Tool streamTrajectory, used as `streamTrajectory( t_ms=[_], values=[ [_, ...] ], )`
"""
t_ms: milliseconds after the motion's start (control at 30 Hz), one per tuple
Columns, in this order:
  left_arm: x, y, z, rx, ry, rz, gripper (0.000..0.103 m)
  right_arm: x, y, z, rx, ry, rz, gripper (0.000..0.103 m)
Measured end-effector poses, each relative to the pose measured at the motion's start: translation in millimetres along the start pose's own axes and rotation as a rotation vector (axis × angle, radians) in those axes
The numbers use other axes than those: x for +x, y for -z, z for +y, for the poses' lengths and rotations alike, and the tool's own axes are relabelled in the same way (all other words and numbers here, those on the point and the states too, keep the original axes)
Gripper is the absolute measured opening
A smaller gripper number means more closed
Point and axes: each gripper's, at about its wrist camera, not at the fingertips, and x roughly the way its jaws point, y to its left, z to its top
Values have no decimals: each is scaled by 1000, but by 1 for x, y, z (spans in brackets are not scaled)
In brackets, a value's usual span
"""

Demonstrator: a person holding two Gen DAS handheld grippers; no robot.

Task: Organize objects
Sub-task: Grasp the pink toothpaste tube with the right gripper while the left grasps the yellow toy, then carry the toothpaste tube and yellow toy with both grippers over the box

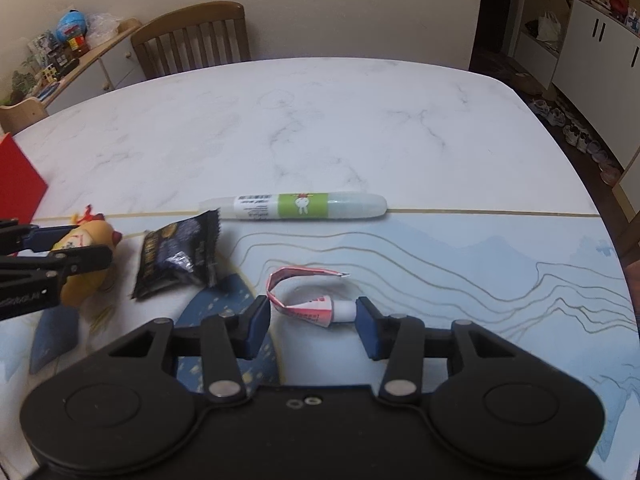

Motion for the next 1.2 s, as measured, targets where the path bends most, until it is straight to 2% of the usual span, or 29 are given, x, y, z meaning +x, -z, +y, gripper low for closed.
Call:
streamTrajectory(
  t_ms=[333,600,1200],
  values=[
    [-38,12,5,-59,20,-12,41,-41,18,21,-24,-32,-11,45],
    [-83,23,21,-105,25,-40,41,-75,26,52,-46,-89,-25,45],
    [-161,56,94,-205,8,-83,41,-115,20,176,-196,-209,-79,45]
  ],
)
